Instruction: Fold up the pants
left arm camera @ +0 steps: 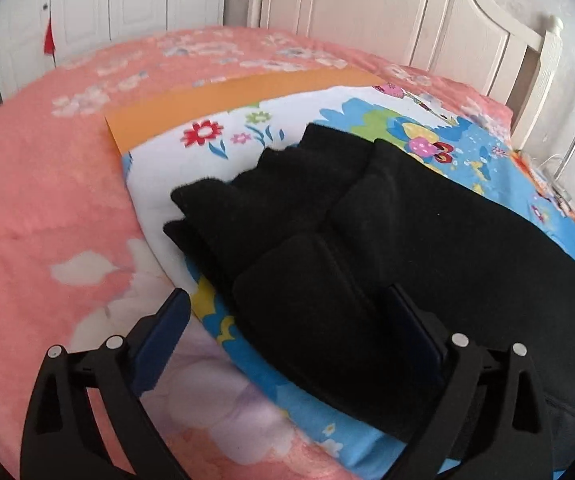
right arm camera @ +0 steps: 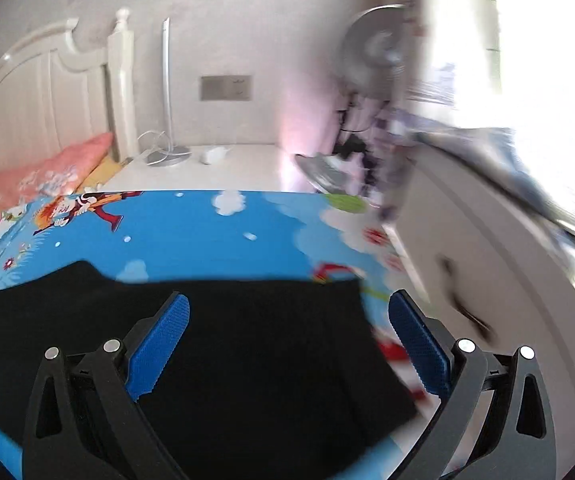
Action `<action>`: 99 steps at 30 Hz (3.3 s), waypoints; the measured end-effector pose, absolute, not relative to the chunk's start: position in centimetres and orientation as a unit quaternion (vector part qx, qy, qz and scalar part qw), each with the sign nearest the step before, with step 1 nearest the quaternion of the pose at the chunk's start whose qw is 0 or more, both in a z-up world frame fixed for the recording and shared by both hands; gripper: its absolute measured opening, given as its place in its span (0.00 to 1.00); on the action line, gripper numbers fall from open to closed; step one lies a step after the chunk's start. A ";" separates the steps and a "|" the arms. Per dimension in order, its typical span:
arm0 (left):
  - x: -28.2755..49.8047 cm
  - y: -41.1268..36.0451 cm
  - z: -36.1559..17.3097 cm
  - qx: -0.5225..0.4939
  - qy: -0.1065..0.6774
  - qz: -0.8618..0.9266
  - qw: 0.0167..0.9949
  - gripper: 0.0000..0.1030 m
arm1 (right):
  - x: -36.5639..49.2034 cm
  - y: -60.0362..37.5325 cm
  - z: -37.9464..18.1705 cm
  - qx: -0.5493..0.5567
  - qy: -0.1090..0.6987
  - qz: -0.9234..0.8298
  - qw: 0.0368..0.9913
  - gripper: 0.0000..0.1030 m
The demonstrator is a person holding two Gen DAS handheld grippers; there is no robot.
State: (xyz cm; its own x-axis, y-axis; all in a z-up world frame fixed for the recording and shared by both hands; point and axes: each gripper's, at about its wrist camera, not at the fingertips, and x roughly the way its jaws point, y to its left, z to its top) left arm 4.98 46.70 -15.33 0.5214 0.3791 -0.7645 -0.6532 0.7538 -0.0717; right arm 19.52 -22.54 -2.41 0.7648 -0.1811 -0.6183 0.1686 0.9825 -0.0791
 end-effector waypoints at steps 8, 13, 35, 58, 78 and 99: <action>3.3 42.4 -10.5 -0.105 0.366 0.336 0.862 0.30 | 27.3 -26.8 -11.3 -0.020 0.428 -0.165 0.888 0.95; 5.1 36.9 -6.9 -0.094 0.337 0.252 0.902 0.26 | 27.0 -26.4 -11.3 -0.034 0.417 -0.174 0.891 0.95; 21.4 28.5 -12.5 -0.106 0.418 0.106 0.896 0.57 | 26.5 -25.8 -10.9 -0.051 0.401 -0.185 0.896 0.95; 1.6 52.6 -10.3 -0.196 0.230 0.356 0.884 0.71 | 25.9 -24.4 -9.8 -0.100 0.365 -0.238 0.895 0.95; -2.1 55.6 -18.0 -0.272 0.270 0.314 0.869 0.84 | 20.6 17.6 -6.7 -0.076 0.390 0.289 0.871 0.95; -3.4 55.3 -15.0 -0.461 0.248 0.187 0.831 0.42 | 18.9 20.1 -12.3 -0.105 0.434 0.296 0.844 0.95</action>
State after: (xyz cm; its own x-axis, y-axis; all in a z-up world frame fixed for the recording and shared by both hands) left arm -3.40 55.33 -15.02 0.8066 0.0826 -0.5853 -0.5403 0.5048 -0.6733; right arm 18.85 20.08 -12.33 0.4477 0.4099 -0.7947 -0.5914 0.8023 0.0808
